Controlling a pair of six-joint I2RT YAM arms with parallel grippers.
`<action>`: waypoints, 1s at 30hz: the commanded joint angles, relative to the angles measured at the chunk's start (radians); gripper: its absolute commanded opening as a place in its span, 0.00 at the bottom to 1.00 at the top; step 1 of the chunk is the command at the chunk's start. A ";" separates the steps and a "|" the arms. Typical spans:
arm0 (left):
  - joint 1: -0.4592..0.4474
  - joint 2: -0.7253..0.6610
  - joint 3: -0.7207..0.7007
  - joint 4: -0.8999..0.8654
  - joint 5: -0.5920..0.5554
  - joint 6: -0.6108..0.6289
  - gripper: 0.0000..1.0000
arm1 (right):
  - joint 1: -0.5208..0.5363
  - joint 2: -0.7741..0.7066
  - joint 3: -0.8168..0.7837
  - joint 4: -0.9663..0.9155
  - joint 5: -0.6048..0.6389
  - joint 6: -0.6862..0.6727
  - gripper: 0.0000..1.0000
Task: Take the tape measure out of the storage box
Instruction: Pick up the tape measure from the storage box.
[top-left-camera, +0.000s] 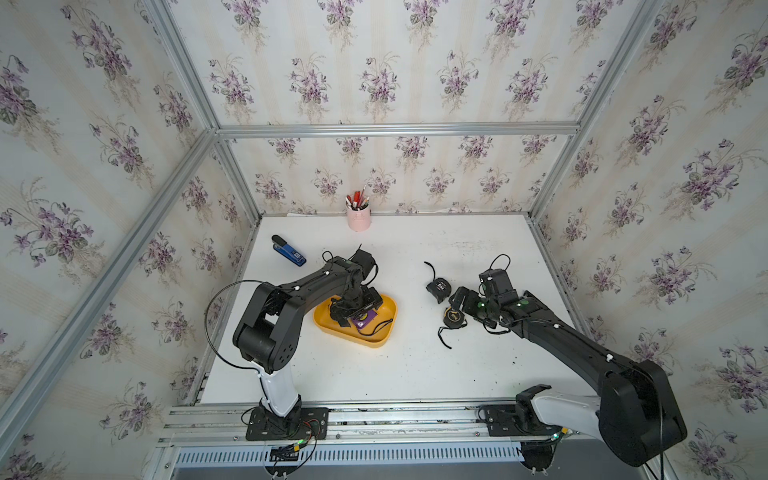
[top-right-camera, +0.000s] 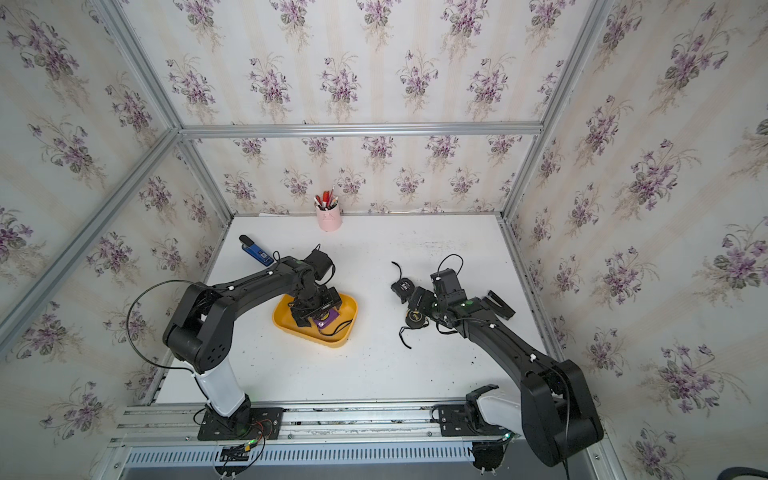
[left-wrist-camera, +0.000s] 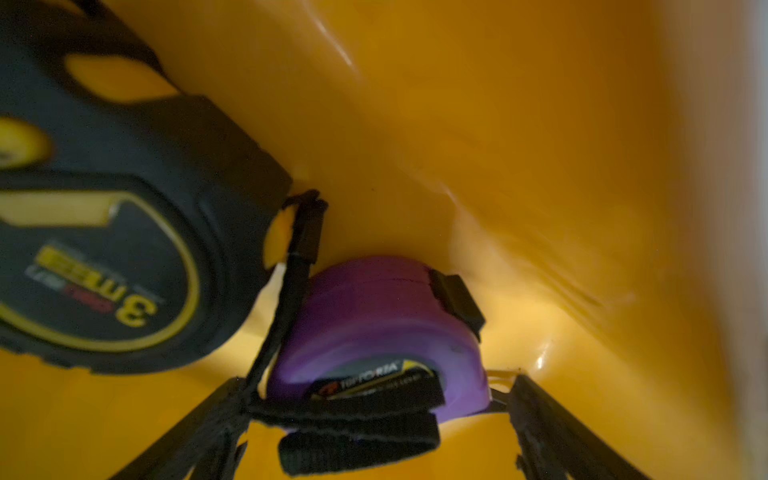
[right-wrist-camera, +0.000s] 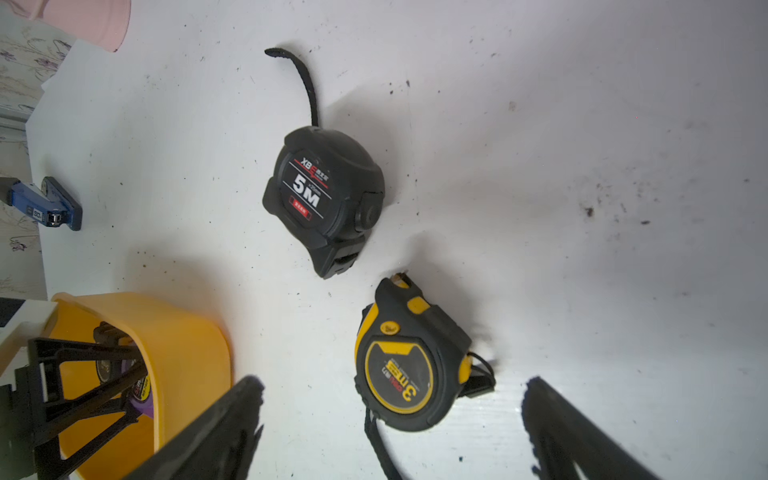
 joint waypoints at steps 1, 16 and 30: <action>0.000 -0.007 -0.012 0.001 -0.013 -0.010 1.00 | 0.000 0.012 0.000 0.036 -0.025 -0.013 1.00; 0.000 0.057 0.026 0.019 -0.004 -0.004 0.99 | 0.000 0.046 0.000 0.078 -0.074 -0.013 1.00; 0.000 0.062 0.030 0.016 -0.001 0.000 0.57 | 0.000 0.054 0.002 0.087 -0.075 -0.010 0.98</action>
